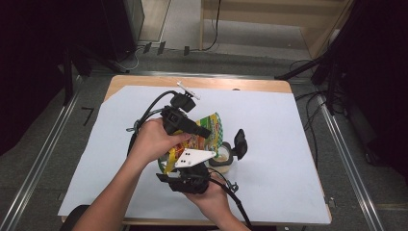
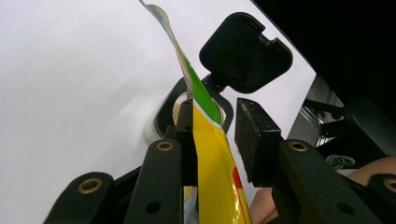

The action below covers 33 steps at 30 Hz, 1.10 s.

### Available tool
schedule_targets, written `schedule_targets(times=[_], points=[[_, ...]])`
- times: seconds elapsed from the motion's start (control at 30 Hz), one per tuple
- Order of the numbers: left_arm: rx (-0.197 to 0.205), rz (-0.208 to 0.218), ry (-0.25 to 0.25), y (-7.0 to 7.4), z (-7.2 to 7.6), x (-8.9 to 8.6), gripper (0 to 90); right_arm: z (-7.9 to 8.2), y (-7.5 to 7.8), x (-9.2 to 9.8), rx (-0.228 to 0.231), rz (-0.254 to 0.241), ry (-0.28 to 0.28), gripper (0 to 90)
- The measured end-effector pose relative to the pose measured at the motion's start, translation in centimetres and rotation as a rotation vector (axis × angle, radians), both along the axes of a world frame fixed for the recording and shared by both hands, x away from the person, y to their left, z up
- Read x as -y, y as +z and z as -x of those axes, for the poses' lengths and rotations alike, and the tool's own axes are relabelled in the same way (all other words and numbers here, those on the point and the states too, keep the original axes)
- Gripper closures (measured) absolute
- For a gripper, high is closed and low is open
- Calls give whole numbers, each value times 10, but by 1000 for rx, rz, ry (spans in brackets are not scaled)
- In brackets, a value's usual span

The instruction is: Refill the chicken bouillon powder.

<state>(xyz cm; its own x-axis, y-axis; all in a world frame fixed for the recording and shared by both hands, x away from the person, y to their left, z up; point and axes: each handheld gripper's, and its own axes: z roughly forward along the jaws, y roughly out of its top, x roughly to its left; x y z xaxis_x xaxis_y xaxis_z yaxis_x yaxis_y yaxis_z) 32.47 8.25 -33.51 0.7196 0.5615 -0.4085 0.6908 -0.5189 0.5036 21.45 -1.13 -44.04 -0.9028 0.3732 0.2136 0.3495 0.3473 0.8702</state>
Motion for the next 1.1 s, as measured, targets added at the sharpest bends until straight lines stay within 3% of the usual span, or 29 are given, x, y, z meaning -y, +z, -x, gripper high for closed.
schedule_targets(times=[0.4, 1.1], points=[[13, 18, -5, 4, 0, 1, 705, 1, 4, 2, 1, -5, -12, 683], [20, 5, -6, 2, 2, 4, 709, 1, 1, 2, 15, 11, -15, 695]])
